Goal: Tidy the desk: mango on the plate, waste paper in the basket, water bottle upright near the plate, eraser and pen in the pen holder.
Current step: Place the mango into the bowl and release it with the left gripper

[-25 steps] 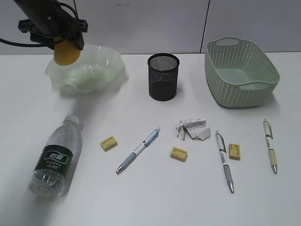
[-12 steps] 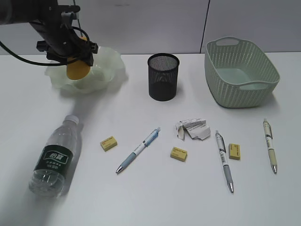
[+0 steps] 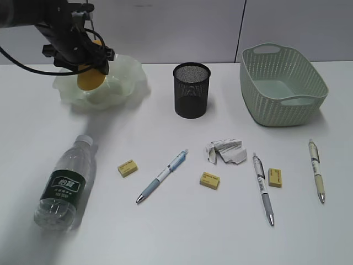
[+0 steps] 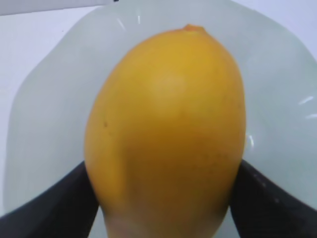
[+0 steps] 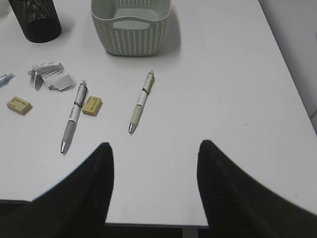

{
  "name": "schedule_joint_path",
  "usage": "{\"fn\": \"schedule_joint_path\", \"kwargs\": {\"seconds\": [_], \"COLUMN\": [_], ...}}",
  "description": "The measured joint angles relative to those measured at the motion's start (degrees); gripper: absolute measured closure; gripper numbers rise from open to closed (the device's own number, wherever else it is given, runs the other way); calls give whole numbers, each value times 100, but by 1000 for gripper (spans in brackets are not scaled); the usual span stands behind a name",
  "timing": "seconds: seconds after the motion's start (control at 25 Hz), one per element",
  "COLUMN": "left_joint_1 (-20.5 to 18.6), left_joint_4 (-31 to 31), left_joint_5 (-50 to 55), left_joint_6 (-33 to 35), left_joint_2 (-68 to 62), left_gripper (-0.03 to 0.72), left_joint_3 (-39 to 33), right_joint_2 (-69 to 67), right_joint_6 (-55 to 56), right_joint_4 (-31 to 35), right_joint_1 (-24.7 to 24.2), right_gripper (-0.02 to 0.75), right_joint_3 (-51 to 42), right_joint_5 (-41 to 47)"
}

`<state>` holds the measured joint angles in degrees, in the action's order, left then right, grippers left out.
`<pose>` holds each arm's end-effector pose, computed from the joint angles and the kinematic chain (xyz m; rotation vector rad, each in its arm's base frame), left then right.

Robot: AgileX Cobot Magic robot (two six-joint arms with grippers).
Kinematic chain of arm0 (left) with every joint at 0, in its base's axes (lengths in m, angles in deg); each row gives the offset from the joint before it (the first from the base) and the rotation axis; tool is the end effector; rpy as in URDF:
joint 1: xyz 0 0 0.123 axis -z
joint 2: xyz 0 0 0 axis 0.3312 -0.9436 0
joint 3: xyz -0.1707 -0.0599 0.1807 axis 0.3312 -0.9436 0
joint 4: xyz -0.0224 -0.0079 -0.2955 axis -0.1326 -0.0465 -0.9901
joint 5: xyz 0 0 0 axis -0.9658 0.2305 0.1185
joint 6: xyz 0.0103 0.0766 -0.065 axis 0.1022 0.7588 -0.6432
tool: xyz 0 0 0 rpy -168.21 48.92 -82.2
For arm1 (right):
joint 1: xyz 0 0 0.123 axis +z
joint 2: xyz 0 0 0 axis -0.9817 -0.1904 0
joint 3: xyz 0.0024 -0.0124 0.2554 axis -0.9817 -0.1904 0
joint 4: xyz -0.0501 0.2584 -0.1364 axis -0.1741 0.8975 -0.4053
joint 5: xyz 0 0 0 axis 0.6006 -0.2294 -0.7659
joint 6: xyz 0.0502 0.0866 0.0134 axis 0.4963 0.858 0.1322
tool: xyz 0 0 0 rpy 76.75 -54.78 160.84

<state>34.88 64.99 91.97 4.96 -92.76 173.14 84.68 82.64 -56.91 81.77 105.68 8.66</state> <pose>0.5163 -0.1352 0.1393 0.1324 2.5316 -0.0620 0.0724 0.0035 0.2975 -0.0913 2.0109 0.0033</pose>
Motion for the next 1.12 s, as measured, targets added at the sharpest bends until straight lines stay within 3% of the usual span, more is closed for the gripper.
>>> {"fn": "schedule_joint_path", "kwargs": {"seconds": [0.24,0.44,0.68,0.88,1.12], "left_joint_1": [0,0,0,0,0], "left_joint_4": [2,-197,-178,-163,-163], "left_joint_5": [-23,-64,72,1178,3004], "left_joint_6": [0,0,0,0,0], "left_joint_2": [0,0,0,0,0], "left_gripper": [99,13,-2,21,99], "left_joint_3": [0,1,64,637,1536], "right_joint_2": [0,0,0,0,0], "right_joint_6": [0,0,0,0,0], "right_joint_4": [0,0,0,0,0], "right_joint_1": [0,0,0,0,0], "right_gripper": [302,302,302,302,302], "right_joint_3": [0,0,0,0,0], "right_joint_5": [0,0,0,0,0]}}
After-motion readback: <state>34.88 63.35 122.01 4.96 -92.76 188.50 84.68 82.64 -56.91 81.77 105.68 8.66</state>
